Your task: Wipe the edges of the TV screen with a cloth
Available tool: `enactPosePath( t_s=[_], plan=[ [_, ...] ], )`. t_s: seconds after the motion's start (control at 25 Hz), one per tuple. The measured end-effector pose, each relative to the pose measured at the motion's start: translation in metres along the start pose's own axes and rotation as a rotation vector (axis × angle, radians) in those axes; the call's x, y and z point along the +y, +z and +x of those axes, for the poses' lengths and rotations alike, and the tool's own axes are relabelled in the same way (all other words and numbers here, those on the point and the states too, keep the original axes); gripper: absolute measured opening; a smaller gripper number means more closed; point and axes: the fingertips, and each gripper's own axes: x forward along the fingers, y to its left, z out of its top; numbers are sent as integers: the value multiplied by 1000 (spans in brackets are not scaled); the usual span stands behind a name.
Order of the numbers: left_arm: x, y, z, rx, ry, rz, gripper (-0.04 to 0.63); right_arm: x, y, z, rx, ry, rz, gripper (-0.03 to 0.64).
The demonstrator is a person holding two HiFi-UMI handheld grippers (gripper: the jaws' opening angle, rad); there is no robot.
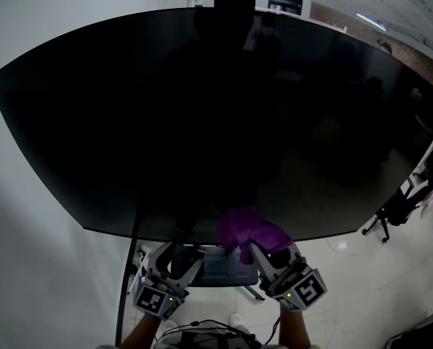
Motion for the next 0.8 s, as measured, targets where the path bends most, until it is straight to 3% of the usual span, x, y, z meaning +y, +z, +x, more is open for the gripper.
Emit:
enactPosePath(
  t_s=[0.12, 0.28, 0.6, 0.68, 0.8],
  plan=[
    [8, 5, -8, 23, -63, 5, 282, 3, 62, 42, -48, 36, -150, 64],
    [16, 4, -7, 36, -127, -4, 282, 7, 133, 94, -64, 62, -445, 66],
    [24, 19, -16, -18, -112, -32, 282, -6, 273, 183, -65, -79, -967, 67],
    [18, 20, -12, -20, -118, -21, 282, -15, 295, 203, -39, -115, -1037, 67],
    [-1, 23, -6, -33, -148, -17, 282, -29, 314, 228, -10, -141, -1060, 71]
  ],
)
